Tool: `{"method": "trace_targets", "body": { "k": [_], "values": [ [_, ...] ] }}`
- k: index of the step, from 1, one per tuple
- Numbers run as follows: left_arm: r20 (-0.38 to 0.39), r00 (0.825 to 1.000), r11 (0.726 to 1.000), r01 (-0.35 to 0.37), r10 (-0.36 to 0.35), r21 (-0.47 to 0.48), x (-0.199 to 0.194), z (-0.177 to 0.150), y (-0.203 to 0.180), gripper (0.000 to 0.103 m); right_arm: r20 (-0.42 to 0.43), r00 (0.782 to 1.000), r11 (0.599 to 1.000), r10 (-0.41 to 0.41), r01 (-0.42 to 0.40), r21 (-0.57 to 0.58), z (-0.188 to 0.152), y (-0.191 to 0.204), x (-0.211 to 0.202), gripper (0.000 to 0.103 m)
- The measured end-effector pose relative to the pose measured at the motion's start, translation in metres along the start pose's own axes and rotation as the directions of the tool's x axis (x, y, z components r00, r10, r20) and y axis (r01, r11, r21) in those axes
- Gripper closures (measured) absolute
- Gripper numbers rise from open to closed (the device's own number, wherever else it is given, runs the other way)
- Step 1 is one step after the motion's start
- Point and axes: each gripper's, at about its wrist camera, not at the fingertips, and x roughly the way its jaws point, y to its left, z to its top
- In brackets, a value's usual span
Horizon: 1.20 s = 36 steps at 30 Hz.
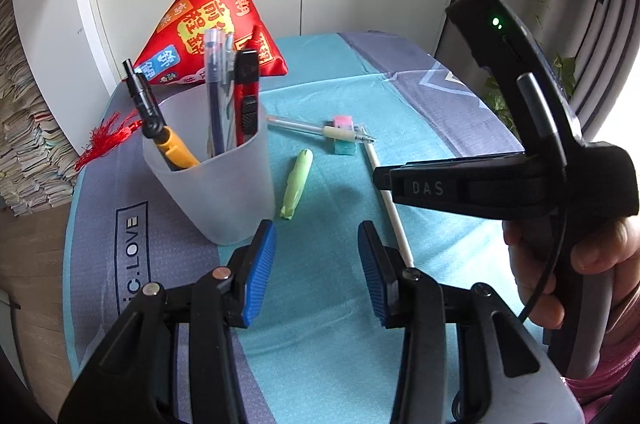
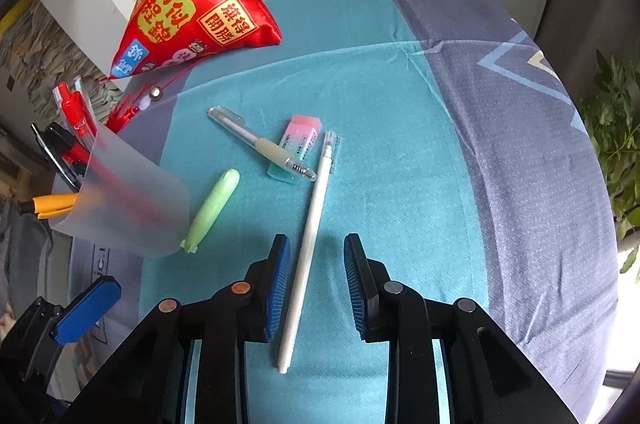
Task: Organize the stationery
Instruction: 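Move the right tool to the long white pen and grasp it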
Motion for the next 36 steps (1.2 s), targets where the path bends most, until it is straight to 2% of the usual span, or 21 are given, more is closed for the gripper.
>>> {"method": "trace_targets", "body": {
  "k": [4, 5, 7, 8, 15, 17, 21, 26, 29, 30, 31, 33, 35, 36],
  "values": [
    [0.004, 1.0, 1.0, -0.018, 0.018, -0.006, -0.002, -0.001, 0.004, 0.064, -0.012, 0.999, 0.998, -0.047, 0.046, -0.031, 0.002, 0.006, 0.012, 0.075],
    [0.002, 1.0, 1.0, -0.019, 0.019, -0.005, -0.002, -0.001, 0.003, 0.064, 0.007, 0.998, 0.997, -0.055, 0.056, -0.044, 0.002, 0.008, 0.012, 0.075],
    [-0.006, 1.0, 1.0, -0.015, 0.015, -0.005, 0.0, -0.001, 0.002, 0.064, 0.016, 0.997, 0.994, -0.08, 0.081, -0.075, 0.001, 0.01, 0.013, 0.09],
    [-0.013, 1.0, 1.0, -0.012, 0.012, -0.008, 0.003, -0.001, 0.001, 0.064, 0.008, 0.997, 0.995, -0.071, 0.071, -0.076, 0.001, 0.008, 0.013, 0.094],
    [-0.069, 0.996, 0.995, 0.059, -0.065, -0.077, 0.025, 0.018, -0.016, 0.062, 0.027, 0.999, 0.999, -0.042, 0.042, 0.011, -0.001, -0.03, -0.01, 0.095],
    [-0.075, 0.995, 0.993, 0.058, -0.066, -0.103, 0.032, 0.03, -0.027, 0.062, 0.043, 0.998, 0.999, -0.035, 0.033, 0.032, -0.004, -0.041, -0.021, 0.095],
    [-0.108, 0.994, 0.985, -0.019, 0.001, -0.169, 0.051, 0.053, -0.042, 0.062, 0.077, 0.996, 0.997, -0.049, 0.044, 0.062, -0.014, -0.063, -0.04, 0.095],
    [-0.182, 0.98, 0.942, -0.135, 0.081, -0.307, 0.084, 0.076, -0.037, 0.062, 0.094, 0.994, 0.997, -0.059, 0.053, 0.063, -0.022, -0.077, -0.05, 0.095],
    [-0.249, 0.957, 0.908, -0.235, 0.152, -0.347, 0.103, 0.085, -0.029, 0.062, 0.093, 0.994, 0.997, -0.049, 0.043, 0.069, -0.024, -0.083, -0.051, 0.095],
    [-0.275, 0.947, 0.896, -0.26, 0.165, -0.359, 0.11, 0.087, -0.026, 0.061, 0.093, 0.995, 0.997, -0.045, 0.039, 0.07, -0.025, -0.084, -0.051, 0.095],
    [-0.285, 0.945, 0.889, -0.264, 0.161, -0.374, 0.115, 0.089, -0.025, 0.057, 0.094, 0.995, 0.997, -0.04, 0.033, 0.071, -0.025, -0.086, -0.052, 0.095],
    [-0.285, 0.944, 0.888, -0.269, 0.167, -0.372, 0.117, 0.092, -0.026, 0.057, 0.098, 0.995, 0.997, -0.028, 0.021, 0.073, -0.027, -0.088, -0.054, 0.095],
    [-0.283, 0.944, 0.9, -0.263, 0.168, -0.346, 0.121, 0.095, -0.032, 0.062, 0.103, 0.995, 0.997, -0.017, 0.009, 0.076, -0.027, -0.09, -0.055, 0.095],
    [-0.288, 0.946, 0.908, -0.247, 0.15, -0.337, 0.123, 0.095, -0.034, 0.074, 0.104, 0.994, 0.997, -0.014, 0.006, 0.078, -0.027, -0.091, -0.056, 0.095]
  ]
}}
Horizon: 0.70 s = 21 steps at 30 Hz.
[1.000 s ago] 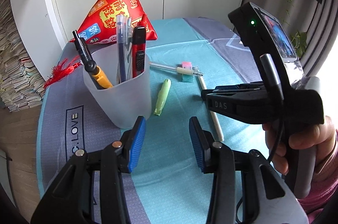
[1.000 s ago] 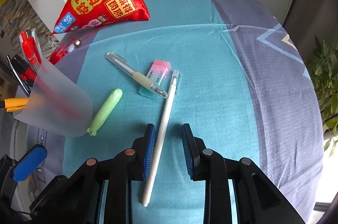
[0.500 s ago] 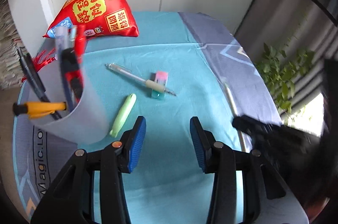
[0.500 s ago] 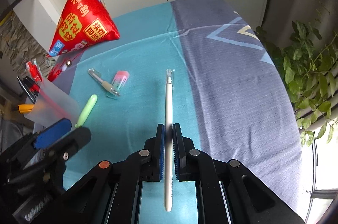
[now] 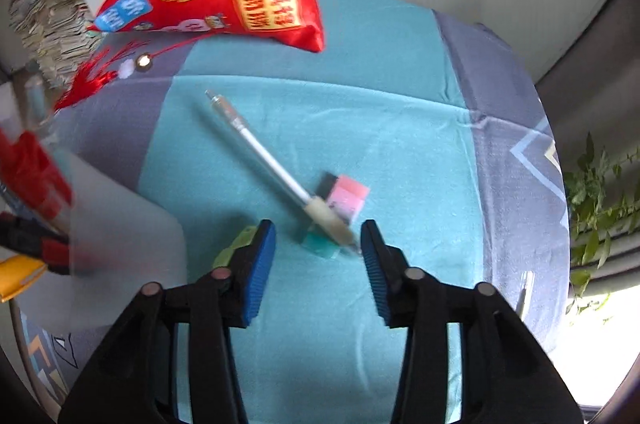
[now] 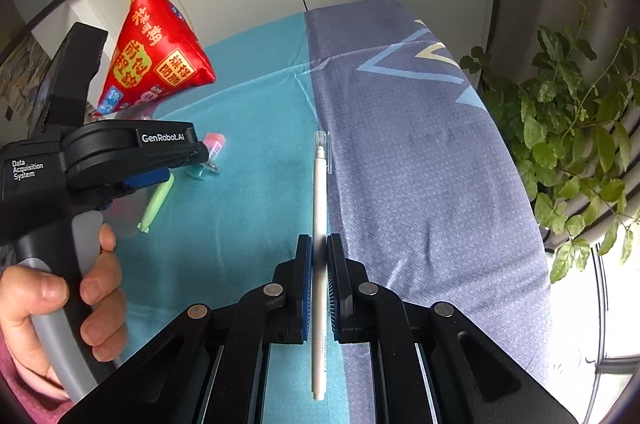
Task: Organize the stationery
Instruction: 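Move the right tool to the long white pen and grasp it, then grasp the clear beige-grip pen with the left tool while the right tool holds the white pen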
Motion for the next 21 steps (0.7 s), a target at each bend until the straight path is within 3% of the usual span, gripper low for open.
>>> {"method": "trace_targets", "body": {
  "k": [3, 7, 11, 17, 21],
  "values": [
    [-0.001, 1.0, 0.998, 0.012, -0.012, 0.054, 0.001, -0.005, -0.006, 0.092, 0.001, 1.0, 1.0, 0.003, -0.003, 0.008, 0.0, -0.002, -0.001, 0.095],
    [-0.002, 0.999, 0.992, 0.047, -0.047, 0.116, -0.001, -0.016, -0.008, 0.095, 0.0, 1.0, 1.0, 0.005, -0.005, 0.02, -0.001, -0.005, -0.001, 0.095],
    [-0.059, 0.991, 0.974, 0.126, -0.116, 0.189, -0.011, -0.042, -0.004, 0.095, 0.0, 1.0, 1.0, 0.009, -0.009, 0.02, -0.001, -0.004, -0.002, 0.095],
    [-0.172, 0.964, 0.9, 0.251, -0.201, 0.357, -0.027, -0.099, 0.011, 0.095, 0.007, 1.0, 1.0, -0.004, 0.004, 0.015, -0.003, -0.004, -0.009, 0.095],
    [-0.196, 0.964, 0.861, 0.251, -0.181, 0.441, -0.038, -0.134, 0.029, 0.095, -0.007, 1.0, 1.0, -0.017, 0.017, 0.005, -0.006, -0.003, -0.008, 0.095]
  ]
}}
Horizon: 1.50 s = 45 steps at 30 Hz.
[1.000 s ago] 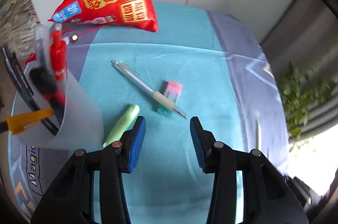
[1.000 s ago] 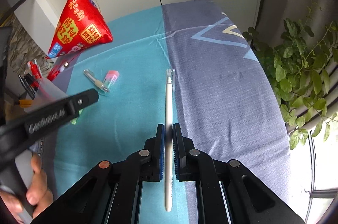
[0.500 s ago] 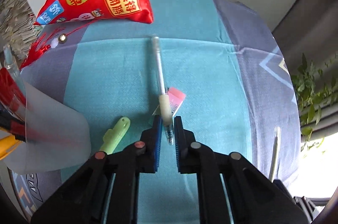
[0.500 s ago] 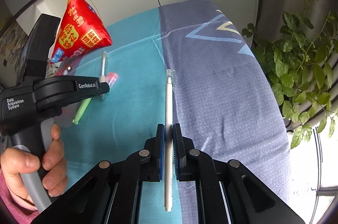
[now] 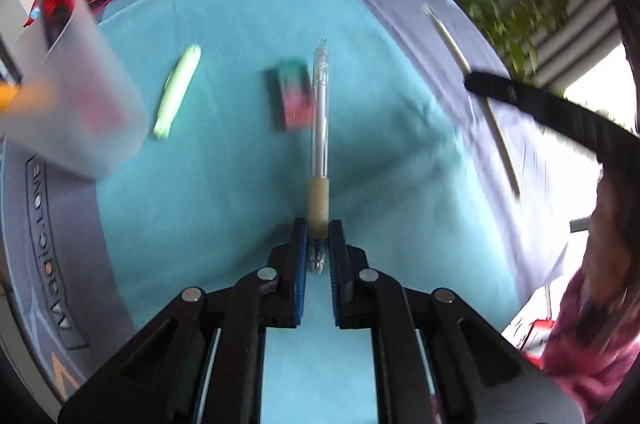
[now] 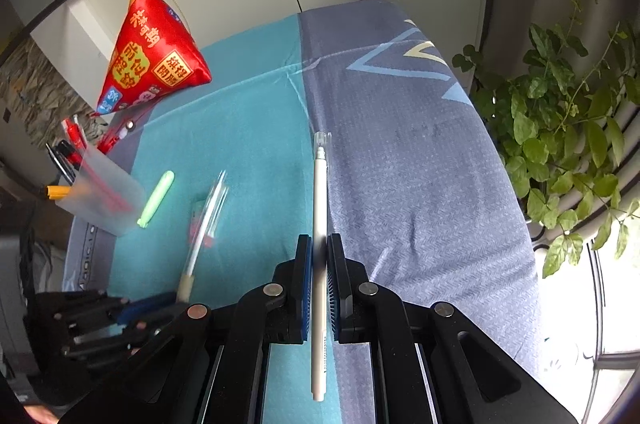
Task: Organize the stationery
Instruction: 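Grasp the clear beige-grip pen with the left tool while the right tool holds the white pen, then lift the clear pen with the left tool while the right tool lifts the white pen toward the cup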
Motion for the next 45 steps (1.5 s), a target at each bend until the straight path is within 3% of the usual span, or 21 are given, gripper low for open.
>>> {"method": "trace_targets", "body": {
  "k": [4, 8, 11, 13, 15, 23, 27, 31, 36, 40, 45],
  "values": [
    [-0.011, 1.0, 0.997, -0.027, 0.028, 0.072, -0.009, -0.022, 0.001, 0.095, -0.019, 1.0, 1.0, 0.001, -0.001, -0.006, -0.003, 0.004, 0.004, 0.095],
    [0.026, 0.996, 0.991, -0.083, 0.081, 0.102, -0.011, -0.023, -0.001, 0.094, -0.042, 0.999, 1.0, 0.001, -0.002, -0.023, -0.007, 0.011, 0.01, 0.095],
    [0.046, 0.997, 0.994, -0.073, 0.07, 0.082, -0.009, -0.009, -0.003, 0.082, -0.061, 0.998, 0.999, -0.002, 0.0, -0.034, -0.011, 0.015, 0.013, 0.095],
    [0.076, 0.995, 0.994, -0.064, 0.058, 0.085, -0.009, 0.003, -0.008, 0.067, -0.063, 0.998, 0.999, -0.012, 0.009, -0.039, -0.013, 0.016, 0.013, 0.095],
    [0.103, 0.992, 0.992, -0.079, 0.069, 0.095, -0.008, 0.014, -0.014, 0.064, -0.067, 0.998, 0.999, -0.016, 0.014, -0.038, -0.013, 0.015, 0.013, 0.095],
    [0.068, 0.993, 0.989, -0.105, 0.098, 0.104, 0.022, 0.043, -0.023, 0.066, -0.073, 0.997, 1.0, 0.007, -0.006, 0.022, -0.008, 0.003, 0.014, 0.095],
    [0.081, 0.993, 0.989, -0.093, 0.084, 0.115, 0.021, 0.046, -0.023, 0.089, -0.083, 0.996, 0.999, 0.018, -0.016, 0.033, 0.001, 0.001, 0.019, 0.095],
    [0.097, 0.993, 0.99, -0.085, 0.074, 0.11, 0.012, 0.043, -0.021, 0.091, -0.086, 0.996, 1.0, -0.001, 0.002, 0.008, 0.015, 0.006, 0.031, 0.094],
    [0.176, 0.984, 0.993, -0.051, 0.033, 0.104, -0.025, 0.029, -0.018, 0.091, -0.104, 0.994, 0.999, -0.029, 0.027, -0.022, 0.028, 0.015, 0.044, 0.089],
    [0.256, 0.967, 0.996, -0.026, 0.003, 0.087, -0.06, 0.015, -0.011, 0.091, -0.133, 0.991, 0.999, -0.032, 0.028, -0.033, 0.032, 0.02, 0.054, 0.089],
    [0.335, 0.942, 0.998, -0.041, 0.02, 0.055, -0.09, 0.005, -0.001, 0.091, -0.121, 0.99, 0.996, -0.075, 0.069, -0.058, 0.034, 0.029, 0.06, 0.089]
  ]
}}
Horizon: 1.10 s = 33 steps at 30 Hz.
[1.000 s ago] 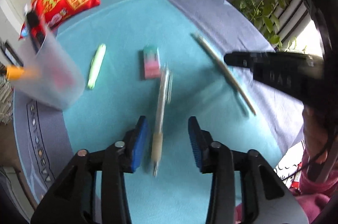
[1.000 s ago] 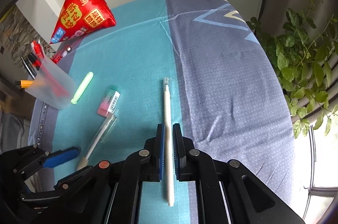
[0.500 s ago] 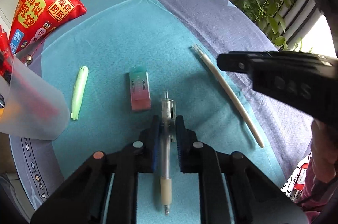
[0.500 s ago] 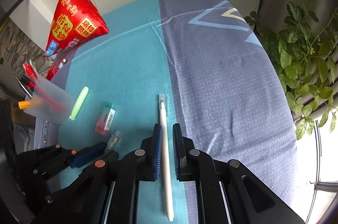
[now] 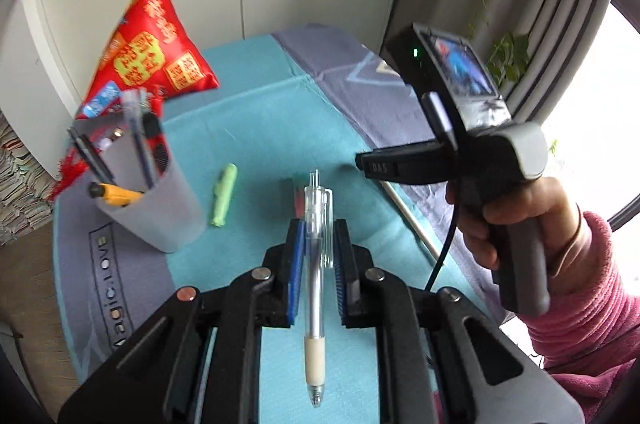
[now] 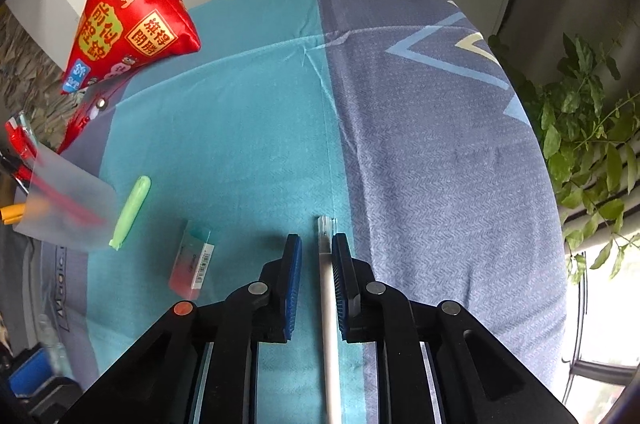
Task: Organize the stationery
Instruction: 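Lift the clear pen with the left tool while the right tool lifts the white pen toward the cup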
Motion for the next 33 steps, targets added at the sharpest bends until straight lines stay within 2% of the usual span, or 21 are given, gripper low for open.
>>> {"method": "trace_targets", "body": {
  "k": [4, 9, 13, 17, 18, 20, 23, 25, 33],
  "values": [
    [0.034, 0.999, 0.999, -0.022, 0.023, -0.026, -0.013, 0.0, 0.01, 0.092, -0.006, 0.999, 0.999, -0.037, 0.036, -0.02, 0.005, 0.005, 0.003, 0.089],
    [0.052, 0.998, 0.998, -0.032, 0.035, -0.048, -0.022, -0.001, 0.02, 0.092, 0.015, 1.0, 1.0, -0.023, 0.023, -0.003, 0.012, -0.001, -0.004, 0.089],
    [0.064, 0.998, 0.999, -0.024, 0.027, -0.042, -0.026, -0.001, 0.021, 0.093, -0.04, 0.999, 1.0, -0.015, 0.015, -0.006, 0.014, -0.003, 0.006, 0.084],
    [-0.008, 0.999, 0.999, -0.031, 0.031, -0.035, -0.005, -0.006, 0.019, 0.091, -0.029, 0.998, 0.998, -0.048, 0.046, -0.046, 0.012, 0.005, 0.009, 0.081],
    [-0.029, 0.998, 0.998, -0.05, 0.048, -0.04, 0.003, -0.009, 0.02, 0.09, -0.025, 0.997, 0.995, -0.071, 0.069, -0.065, 0.011, 0.008, 0.01, 0.092],
    [-0.064, 0.996, 0.996, -0.07, 0.065, -0.064, 0.014, -0.013, 0.027, 0.09, -0.015, 0.995, 0.991, -0.101, 0.099, -0.091, 0.009, 0.014, 0.01, 0.092],
    [-0.103, 0.99, 0.989, -0.106, 0.095, -0.105, 0.028, -0.019, 0.046, 0.086, 0.005, 0.999, 0.996, -0.041, 0.041, -0.073, 0.003, 0.014, -0.002, 0.092],
    [-0.131, 0.985, 0.986, -0.125, 0.11, -0.109, 0.038, -0.022, 0.054, 0.073, 0.04, 0.999, 0.998, -0.003, 0.006, -0.069, -0.003, 0.015, -0.018, 0.092],
    [-0.209, 0.964, 0.981, -0.183, 0.165, -0.069, 0.085, -0.015, 0.057, 0.07, 0.177, 0.979, 0.991, 0.098, -0.081, -0.102, -0.023, 0.022, -0.078, 0.092]
  ]
}}
